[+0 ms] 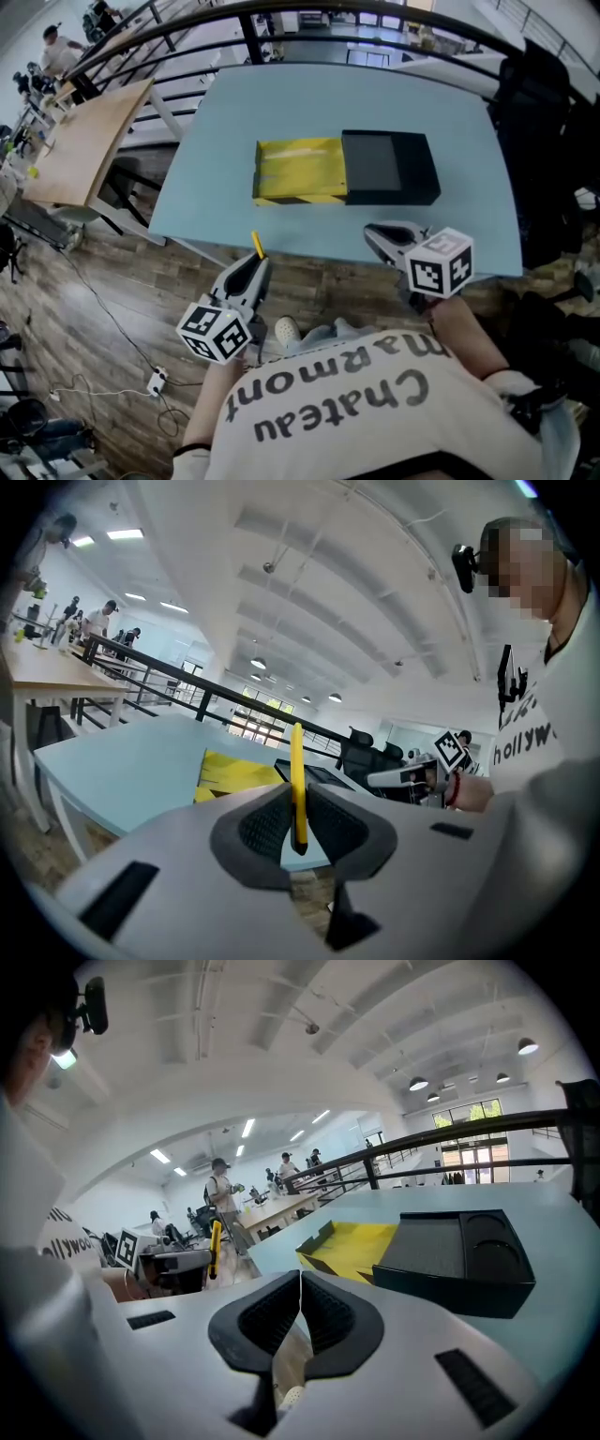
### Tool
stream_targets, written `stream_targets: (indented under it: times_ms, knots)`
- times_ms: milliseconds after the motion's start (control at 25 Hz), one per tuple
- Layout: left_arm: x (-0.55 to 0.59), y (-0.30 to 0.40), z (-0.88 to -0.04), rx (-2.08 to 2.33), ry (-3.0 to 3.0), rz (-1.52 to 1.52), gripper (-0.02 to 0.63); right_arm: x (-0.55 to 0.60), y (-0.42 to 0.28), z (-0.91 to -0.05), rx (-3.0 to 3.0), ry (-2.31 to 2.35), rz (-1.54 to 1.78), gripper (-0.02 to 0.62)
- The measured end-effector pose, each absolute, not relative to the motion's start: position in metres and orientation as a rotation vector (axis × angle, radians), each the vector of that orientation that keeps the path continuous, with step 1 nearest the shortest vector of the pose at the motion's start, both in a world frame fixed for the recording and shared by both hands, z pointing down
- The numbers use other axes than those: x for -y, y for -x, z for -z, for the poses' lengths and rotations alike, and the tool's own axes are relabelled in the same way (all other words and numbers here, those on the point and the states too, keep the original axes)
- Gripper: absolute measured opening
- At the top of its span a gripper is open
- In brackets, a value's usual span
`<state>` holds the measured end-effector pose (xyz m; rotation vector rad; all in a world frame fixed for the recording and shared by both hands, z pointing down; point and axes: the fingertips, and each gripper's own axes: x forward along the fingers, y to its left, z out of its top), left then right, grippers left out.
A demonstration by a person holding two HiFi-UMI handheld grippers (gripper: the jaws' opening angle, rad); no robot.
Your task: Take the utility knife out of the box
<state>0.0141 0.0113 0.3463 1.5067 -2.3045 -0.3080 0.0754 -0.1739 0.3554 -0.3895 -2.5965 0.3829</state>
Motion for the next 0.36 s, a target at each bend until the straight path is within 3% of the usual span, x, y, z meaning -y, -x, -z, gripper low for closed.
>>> stream_targets:
  times_ms: [360]
  knots:
    - [-0.018,-0.027,-0.344,2.318,-1.469,0.293,0.054,0.167,-0.076,-0.346,2.605,0.445,-0.365,0.037]
